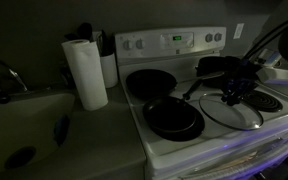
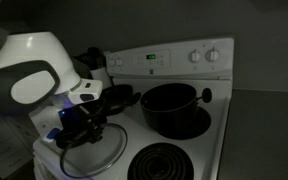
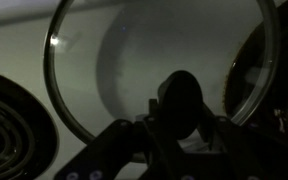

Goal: Take the lid off the pot and put it on the stove

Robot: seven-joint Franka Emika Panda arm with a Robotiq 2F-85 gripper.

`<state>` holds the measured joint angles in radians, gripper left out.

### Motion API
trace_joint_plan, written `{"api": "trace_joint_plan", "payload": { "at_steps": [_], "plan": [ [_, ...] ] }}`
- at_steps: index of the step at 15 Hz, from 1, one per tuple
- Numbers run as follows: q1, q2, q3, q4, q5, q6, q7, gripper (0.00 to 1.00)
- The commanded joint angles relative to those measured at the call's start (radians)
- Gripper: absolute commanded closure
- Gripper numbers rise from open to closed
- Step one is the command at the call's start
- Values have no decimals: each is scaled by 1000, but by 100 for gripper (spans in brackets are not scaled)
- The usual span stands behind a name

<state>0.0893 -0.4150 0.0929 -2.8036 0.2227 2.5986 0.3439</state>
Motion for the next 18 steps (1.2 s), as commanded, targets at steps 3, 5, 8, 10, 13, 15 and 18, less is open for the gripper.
{"api": "trace_joint_plan", "payload": {
  "at_steps": [3, 5, 8, 10, 13, 15, 18],
  "plan": [
    [-53, 121, 71, 6, -101, 66, 89, 86],
    [-79, 123, 94, 19, -164, 42, 140, 86],
    [-150, 111, 148, 26, -301, 22, 272, 86],
    [-196, 112, 173, 30, -392, 23, 358, 86],
    [-227, 138, 162, 31, -462, 76, 426, 86],
    [-189, 179, 111, 30, -389, 161, 378, 86],
    [-119, 228, 39, 29, -238, 284, 262, 86]
  ]
}}
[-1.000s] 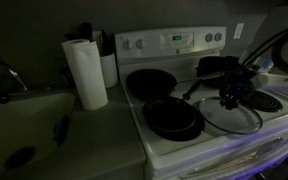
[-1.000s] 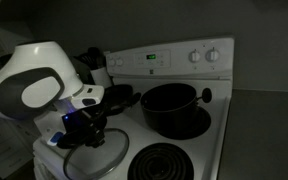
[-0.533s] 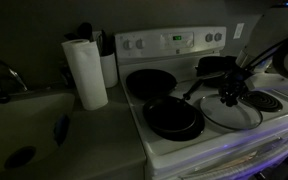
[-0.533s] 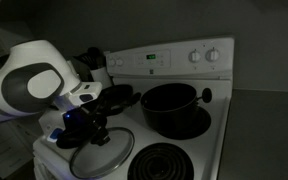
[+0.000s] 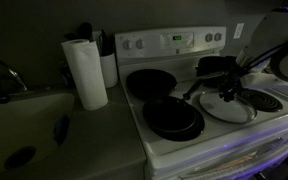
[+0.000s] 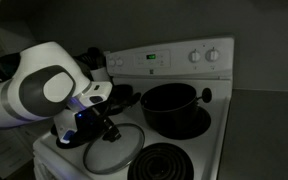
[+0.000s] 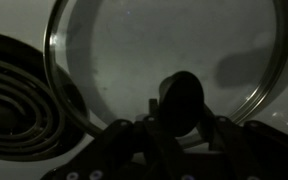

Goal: Take the lid off the pot and put it on the stove

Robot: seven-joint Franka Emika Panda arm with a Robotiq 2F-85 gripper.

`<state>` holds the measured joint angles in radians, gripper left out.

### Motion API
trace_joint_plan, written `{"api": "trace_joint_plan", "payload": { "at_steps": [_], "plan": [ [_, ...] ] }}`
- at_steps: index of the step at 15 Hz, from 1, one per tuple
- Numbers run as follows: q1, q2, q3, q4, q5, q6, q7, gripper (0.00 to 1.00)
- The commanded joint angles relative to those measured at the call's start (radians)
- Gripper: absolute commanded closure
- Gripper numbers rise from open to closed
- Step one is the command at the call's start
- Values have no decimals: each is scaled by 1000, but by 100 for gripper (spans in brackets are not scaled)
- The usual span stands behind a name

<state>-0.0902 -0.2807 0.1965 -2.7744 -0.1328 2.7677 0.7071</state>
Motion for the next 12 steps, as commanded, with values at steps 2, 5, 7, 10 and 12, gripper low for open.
{"api": "trace_joint_plan", "payload": {
  "at_steps": [2, 5, 7, 10, 12],
  "plan": [
    [138, 117, -111, 1, 268, 163, -225, 86],
    [240, 100, -177, 3, 473, 142, -404, 86],
    [250, 80, -194, -3, 525, 110, -461, 86],
    [216, 74, -183, -10, 500, 107, -448, 86],
    [188, 77, -166, -10, 458, 101, -418, 86]
  ]
}}
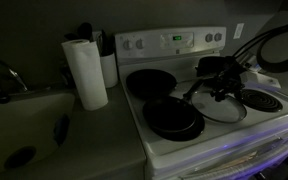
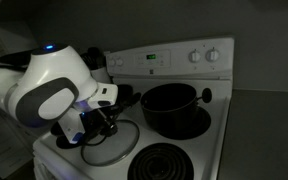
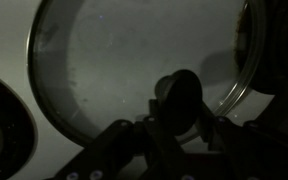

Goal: Take the lid off the pot and put it on the stove

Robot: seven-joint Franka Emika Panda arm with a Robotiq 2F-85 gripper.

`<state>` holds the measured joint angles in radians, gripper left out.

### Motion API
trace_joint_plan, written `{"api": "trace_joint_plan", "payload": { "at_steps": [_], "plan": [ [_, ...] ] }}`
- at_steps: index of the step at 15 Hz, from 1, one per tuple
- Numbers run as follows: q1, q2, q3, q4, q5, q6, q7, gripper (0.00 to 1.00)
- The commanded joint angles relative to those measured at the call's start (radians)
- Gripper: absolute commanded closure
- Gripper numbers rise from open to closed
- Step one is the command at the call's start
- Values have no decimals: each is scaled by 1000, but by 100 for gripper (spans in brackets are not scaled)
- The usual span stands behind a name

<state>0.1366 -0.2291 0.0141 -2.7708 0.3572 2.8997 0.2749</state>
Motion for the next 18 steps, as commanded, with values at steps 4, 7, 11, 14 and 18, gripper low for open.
{"api": "trace_joint_plan", "payload": {
  "at_steps": [4, 7, 11, 14, 18],
  "plan": [
    [-125, 38, 71, -14, -193, -53, 107, 86],
    [-121, 38, 74, -9, -215, -53, 120, 86],
    [-85, 39, 55, -5, -160, -52, 76, 86],
    [-120, 1, 79, 11, -225, -130, 105, 29],
    [-120, -76, 110, 72, -305, -341, 118, 2]
  ]
}}
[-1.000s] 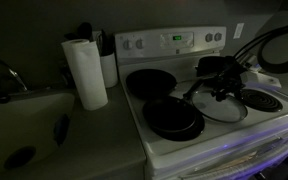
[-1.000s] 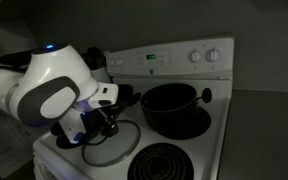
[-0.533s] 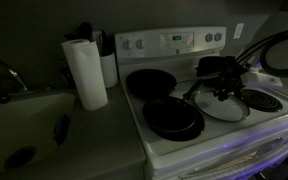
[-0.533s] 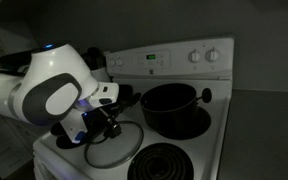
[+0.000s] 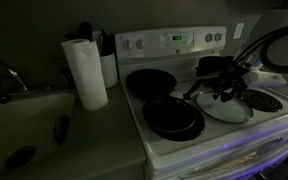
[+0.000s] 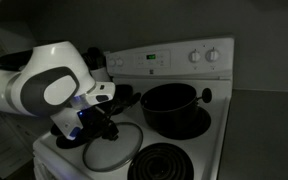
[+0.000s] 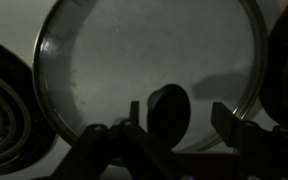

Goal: Take the lid off the pot and put it on the stove

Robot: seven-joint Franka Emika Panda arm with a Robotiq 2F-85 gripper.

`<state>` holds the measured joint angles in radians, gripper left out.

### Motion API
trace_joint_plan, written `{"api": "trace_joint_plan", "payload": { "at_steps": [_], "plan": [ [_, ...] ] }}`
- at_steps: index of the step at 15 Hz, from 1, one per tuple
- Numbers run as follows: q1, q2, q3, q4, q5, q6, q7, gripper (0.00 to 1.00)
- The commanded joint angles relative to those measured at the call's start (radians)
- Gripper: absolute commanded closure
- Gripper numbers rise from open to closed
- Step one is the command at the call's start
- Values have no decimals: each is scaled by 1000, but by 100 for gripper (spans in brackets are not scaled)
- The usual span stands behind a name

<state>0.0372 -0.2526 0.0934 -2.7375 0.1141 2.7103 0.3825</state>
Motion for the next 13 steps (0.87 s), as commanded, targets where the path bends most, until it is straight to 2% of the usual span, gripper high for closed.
{"api": "trace_joint_plan", "payload": {
  "at_steps": [1, 7, 13],
  "plan": [
    [-17, -69, 38, 61, -82, -209, 10, 0],
    [1, -145, 92, 226, -186, -512, 4, 0],
    [9, -156, 113, 293, -205, -601, 5, 0]
  ]
}}
